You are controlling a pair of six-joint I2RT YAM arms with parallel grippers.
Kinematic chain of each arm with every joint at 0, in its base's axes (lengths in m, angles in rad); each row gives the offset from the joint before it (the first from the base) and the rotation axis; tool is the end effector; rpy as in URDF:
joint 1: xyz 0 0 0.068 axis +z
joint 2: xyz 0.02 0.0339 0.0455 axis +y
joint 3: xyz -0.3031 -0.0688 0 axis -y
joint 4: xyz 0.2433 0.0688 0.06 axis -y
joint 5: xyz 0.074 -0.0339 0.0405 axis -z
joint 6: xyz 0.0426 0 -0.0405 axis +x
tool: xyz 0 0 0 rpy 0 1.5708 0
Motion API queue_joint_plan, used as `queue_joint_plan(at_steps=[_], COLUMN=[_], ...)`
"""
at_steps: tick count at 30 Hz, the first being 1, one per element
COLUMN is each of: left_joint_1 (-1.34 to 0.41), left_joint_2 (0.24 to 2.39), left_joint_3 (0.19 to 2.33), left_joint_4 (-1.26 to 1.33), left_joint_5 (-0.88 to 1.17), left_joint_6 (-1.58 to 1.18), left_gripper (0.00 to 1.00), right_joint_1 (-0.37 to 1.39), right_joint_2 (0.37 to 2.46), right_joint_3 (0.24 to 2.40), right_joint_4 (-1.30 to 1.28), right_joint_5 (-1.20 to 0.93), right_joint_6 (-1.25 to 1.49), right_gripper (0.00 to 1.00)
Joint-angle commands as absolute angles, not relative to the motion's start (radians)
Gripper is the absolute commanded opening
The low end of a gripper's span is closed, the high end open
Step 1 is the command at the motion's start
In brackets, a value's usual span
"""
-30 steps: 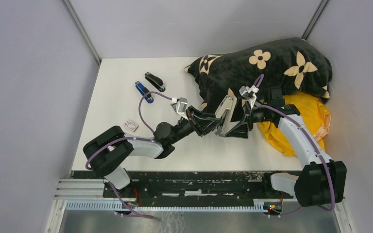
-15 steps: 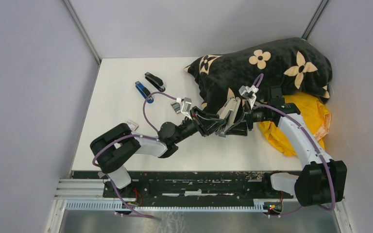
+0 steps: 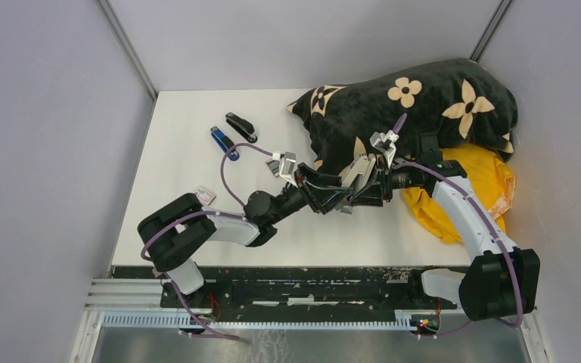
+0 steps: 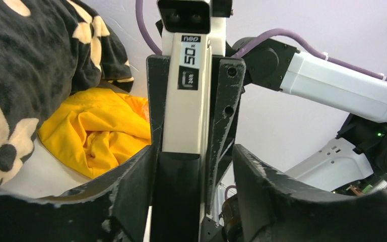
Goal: Unload the staples from the stapler
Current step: Unload the staple at the center of the board.
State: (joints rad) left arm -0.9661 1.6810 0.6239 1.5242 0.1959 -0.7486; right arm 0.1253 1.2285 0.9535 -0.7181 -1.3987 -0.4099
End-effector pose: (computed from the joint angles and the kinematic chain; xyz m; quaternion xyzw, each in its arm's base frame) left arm 0.1800 -0.2750 0.2845 0.1394 0.5096 -0.6743 0.5159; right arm 0.2062 0.0683 0.3226 -0.3708 0.6590 0.5799 0.3033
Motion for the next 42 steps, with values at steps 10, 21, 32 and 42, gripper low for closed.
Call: queue_joint_plan(at_steps=[10, 21, 32, 42], left_joint_1=[-0.953, -0.897, -0.896, -0.897], left_joint_2=[1.411, 1.188, 1.347, 1.568], left_joint_3=[0.502, 0.423, 0.443, 0.547], left_joint_4=[1.259, 0.886, 0.945, 1.047], left_joint_5=[0.087, 0.282, 0.407, 0.543], left_joint_6=[-0.371, -0.189, -0.176, -0.274], left_gripper=[0.99, 1.00, 0.98, 0.96], right_joint_1=[0.133, 0.194, 0.257, 0.275], right_joint_2=[1.217, 1.255, 1.330, 1.343], right_joint_3=[0.961, 0.995, 1.023, 1.014], right_joint_4=[-0.615, -0.777, -0.884, -0.892], right_joint_5=[-1.299, -1.189, -1.107, -1.088], right_joint_6=[-0.388, -0.600, -0.761, -0.807], right_gripper=[0.03, 0.02, 0.02, 0.02])
